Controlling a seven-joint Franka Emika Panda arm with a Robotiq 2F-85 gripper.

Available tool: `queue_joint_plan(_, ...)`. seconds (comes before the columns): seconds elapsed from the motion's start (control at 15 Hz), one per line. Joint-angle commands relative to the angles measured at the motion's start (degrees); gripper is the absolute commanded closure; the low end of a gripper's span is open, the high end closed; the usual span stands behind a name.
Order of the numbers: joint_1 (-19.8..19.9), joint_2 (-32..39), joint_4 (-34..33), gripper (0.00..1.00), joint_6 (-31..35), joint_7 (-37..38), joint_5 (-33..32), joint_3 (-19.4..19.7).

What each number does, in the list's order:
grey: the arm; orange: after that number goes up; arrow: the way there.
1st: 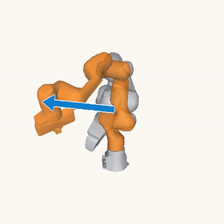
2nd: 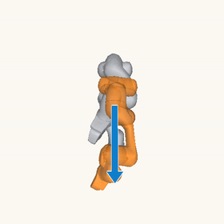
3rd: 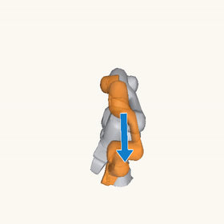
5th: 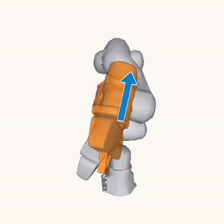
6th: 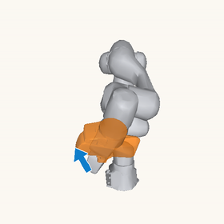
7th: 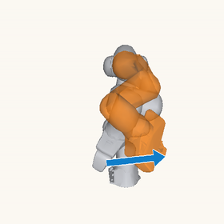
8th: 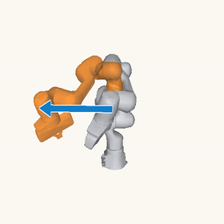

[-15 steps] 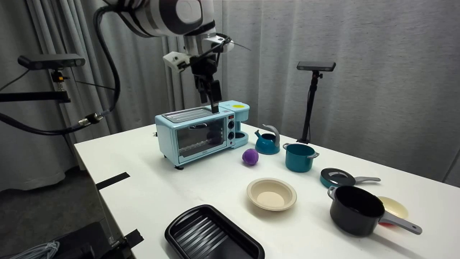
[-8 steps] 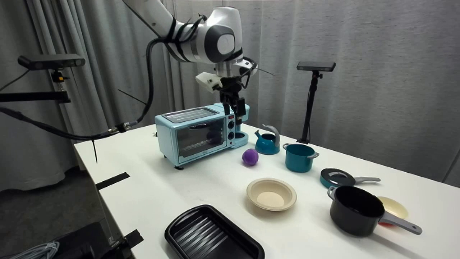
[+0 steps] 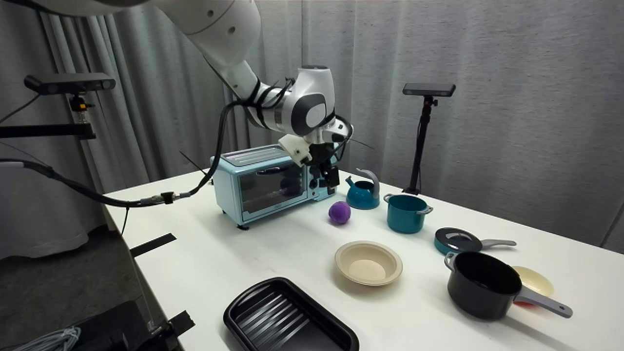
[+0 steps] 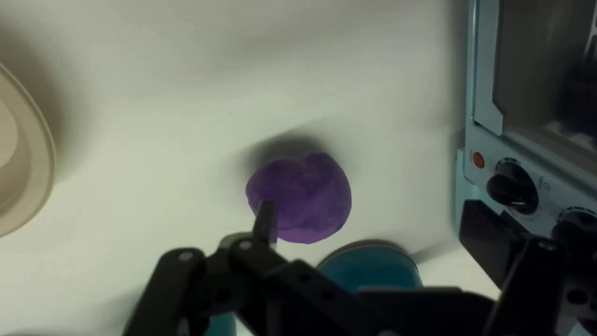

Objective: Put the purple plushy on the cream colored plate

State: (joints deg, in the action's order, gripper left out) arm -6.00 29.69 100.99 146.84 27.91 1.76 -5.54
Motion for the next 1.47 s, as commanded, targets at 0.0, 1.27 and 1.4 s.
queue_joint_plan(0.0, -2.73, 6.83, -5.12, 0.0, 4.81, -1.24, 0.75, 3.0)
queue_joint_plan(1.27, -5.11, 13.64, -16.28, 0.92, 4.33, 0.21, 1.62, 9.86)
queue_joint_plan(1.4, -4.96, 10.28, -15.33, 0.95, 3.22, -0.11, 1.93, 9.52)
